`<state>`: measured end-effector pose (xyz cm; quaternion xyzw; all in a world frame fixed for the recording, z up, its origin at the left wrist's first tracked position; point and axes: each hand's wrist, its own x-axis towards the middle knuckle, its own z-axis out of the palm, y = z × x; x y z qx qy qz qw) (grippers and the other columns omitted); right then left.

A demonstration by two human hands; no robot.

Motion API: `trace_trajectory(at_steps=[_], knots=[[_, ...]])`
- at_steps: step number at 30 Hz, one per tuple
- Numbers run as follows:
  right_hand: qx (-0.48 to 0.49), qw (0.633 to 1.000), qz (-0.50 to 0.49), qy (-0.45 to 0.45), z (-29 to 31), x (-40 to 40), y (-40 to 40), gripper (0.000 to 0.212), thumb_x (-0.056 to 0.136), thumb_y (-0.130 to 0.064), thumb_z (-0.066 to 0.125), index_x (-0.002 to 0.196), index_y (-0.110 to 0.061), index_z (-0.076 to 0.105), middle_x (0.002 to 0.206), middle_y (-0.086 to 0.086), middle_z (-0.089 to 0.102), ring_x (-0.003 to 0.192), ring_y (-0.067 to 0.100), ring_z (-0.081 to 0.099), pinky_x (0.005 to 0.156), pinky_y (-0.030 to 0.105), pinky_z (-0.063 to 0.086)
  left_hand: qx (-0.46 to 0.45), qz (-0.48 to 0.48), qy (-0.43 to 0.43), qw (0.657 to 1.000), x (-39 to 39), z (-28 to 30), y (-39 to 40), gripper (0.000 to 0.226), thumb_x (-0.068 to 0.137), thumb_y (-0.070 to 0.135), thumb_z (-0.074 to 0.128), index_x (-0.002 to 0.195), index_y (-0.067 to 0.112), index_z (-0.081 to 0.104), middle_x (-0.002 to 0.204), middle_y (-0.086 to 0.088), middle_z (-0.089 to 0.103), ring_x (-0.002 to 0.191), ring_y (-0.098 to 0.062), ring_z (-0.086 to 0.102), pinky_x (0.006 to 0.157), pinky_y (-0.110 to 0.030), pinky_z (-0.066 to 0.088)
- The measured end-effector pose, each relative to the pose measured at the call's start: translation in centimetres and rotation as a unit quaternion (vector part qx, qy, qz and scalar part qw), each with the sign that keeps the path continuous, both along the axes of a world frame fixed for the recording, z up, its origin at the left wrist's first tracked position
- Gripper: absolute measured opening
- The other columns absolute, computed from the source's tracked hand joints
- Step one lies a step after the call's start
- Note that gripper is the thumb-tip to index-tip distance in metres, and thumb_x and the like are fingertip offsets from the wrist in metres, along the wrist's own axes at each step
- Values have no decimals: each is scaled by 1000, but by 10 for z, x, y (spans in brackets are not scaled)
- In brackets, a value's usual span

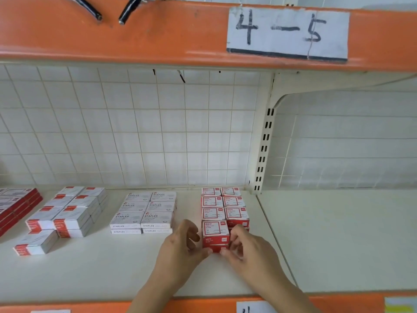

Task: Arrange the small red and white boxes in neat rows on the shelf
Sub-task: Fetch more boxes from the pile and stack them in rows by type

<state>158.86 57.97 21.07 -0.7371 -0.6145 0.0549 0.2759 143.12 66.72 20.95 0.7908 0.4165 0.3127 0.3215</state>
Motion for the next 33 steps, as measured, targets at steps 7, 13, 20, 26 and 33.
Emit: trace_trajectory(at_steps=[7,13,20,26,33], knots=[[20,999,-4,25,-6,1,9,18,86,-28,63,89,-25,46,82,-17,62,69,-1,54,58,7,35,5,3,11,1000,3,-3,3,36,72,15,79,77,30,46,73,7,64,63,-8,59,62,-25,49],[15,999,-10,31,-10,3,15,16,88,-26,63,90,-24,47,86,-15,65,72,0,56,59,5,34,16,6,12,1000,4,-4,2,31,73,16,77,76,29,50,70,8,63,63,-6,59,63,-27,51],[11,1000,-10,21,-11,3,16,16,90,-26,61,91,-25,45,86,-18,61,73,-1,54,60,4,33,29,10,18,999,6,-5,0,30,74,18,75,76,30,48,70,9,62,60,-4,56,60,-24,49],[8,999,-18,26,-12,3,15,14,90,-27,61,94,-23,47,92,-14,66,80,2,60,62,5,35,32,16,26,999,7,-6,0,34,75,20,74,75,34,43,73,12,62,62,-3,57,61,-26,49],[13,999,-23,22,-11,3,16,15,91,-27,59,95,-23,46,91,-15,64,78,2,56,58,4,32,31,17,30,999,7,-6,0,25,77,23,73,82,26,49,76,12,61,65,-5,58,62,-28,49]])
